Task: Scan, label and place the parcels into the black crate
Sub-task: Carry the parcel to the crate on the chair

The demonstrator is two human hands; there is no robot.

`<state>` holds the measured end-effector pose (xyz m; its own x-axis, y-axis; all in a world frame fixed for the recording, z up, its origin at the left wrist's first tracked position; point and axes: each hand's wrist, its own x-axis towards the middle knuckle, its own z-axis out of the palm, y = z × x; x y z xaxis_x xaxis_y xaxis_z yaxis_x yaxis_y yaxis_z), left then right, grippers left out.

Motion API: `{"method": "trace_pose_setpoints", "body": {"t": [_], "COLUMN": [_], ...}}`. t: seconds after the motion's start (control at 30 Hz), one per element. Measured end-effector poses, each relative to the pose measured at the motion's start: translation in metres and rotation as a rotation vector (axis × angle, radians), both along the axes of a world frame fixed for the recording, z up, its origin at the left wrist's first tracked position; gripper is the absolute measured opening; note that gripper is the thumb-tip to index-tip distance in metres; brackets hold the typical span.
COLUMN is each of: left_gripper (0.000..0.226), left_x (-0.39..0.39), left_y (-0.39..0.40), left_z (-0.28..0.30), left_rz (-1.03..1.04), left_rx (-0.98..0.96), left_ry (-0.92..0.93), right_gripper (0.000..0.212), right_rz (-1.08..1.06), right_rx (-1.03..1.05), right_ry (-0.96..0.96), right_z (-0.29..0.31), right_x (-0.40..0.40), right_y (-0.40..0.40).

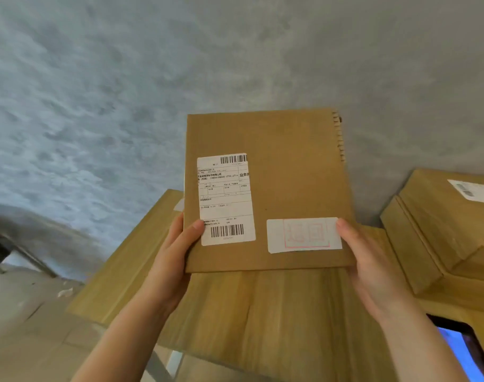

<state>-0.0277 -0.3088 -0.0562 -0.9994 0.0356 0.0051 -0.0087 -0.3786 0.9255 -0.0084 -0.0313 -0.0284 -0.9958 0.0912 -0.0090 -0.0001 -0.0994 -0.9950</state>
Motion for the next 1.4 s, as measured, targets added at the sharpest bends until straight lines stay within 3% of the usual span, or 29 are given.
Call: {"method": "trace_pose_setpoints", "body": {"t": [0.1,0.2,0.4,0.5,0.63,0.7,0.77,0.83,0.93,1.1,1.27,1.4], "left_gripper": [0.049,0.05,0.056,0.072,0.084,0.074,0.047,0.043,0.066,0.063,0.045,0.06], "left_x": [0.013,0.037,0.103,0.137,0.176,0.188,0.193,0.192,0.18,0.135,0.08,0.044], "left_y": [-0.067,-0.143,-0.306,-0.383,-0.465,-0.495,-0.521,-0.545,-0.584,-0.663,-0.744,-0.805], "left_z": [-0.002,-0.008,-0.032,-0.048,-0.074,-0.089,-0.105,-0.119,-0.135,-0.157,-0.162,-0.167], "left_rz": [0.14,0.263,0.538,0.629,0.727,0.765,0.829,0.866,0.89,0.985,1.036,1.082], "left_rx": [-0.011,-0.026,-0.023,0.008,0.013,0.035,0.052,0.058,0.063,0.047,0.079,0.089], "left_ry": [0.001,-0.005,-0.12,-0.213,-0.342,-0.385,-0.437,-0.489,-0.521,-0.552,-0.584,-0.594], "right_gripper": [0.085,0.062,0.039,0.043,0.027,0.023,0.021,0.023,0.028,0.033,0.036,0.039], "right_rz": [0.089,0.217,0.473,0.579,0.709,0.767,0.82,0.861,0.924,1.043,1.122,1.178], "right_rx": [0.05,0.089,0.135,0.134,0.164,0.189,0.214,0.234,0.265,0.312,0.358,0.391], "right_ry": [0.034,0.021,-0.019,-0.032,-0.103,-0.142,-0.182,-0.231,-0.288,-0.302,-0.333,-0.343], "right_z": [0.005,0.005,-0.011,-0.029,-0.064,-0.081,-0.096,-0.111,-0.133,-0.159,-0.169,-0.173], "right_x": [-0.021,-0.034,-0.036,-0.03,-0.026,-0.026,-0.03,-0.038,-0.061,-0.119,-0.185,-0.231], "right_y": [-0.068,-0.149,-0.331,-0.42,-0.52,-0.56,-0.598,-0.633,-0.688,-0.785,-0.883,-0.955]}}
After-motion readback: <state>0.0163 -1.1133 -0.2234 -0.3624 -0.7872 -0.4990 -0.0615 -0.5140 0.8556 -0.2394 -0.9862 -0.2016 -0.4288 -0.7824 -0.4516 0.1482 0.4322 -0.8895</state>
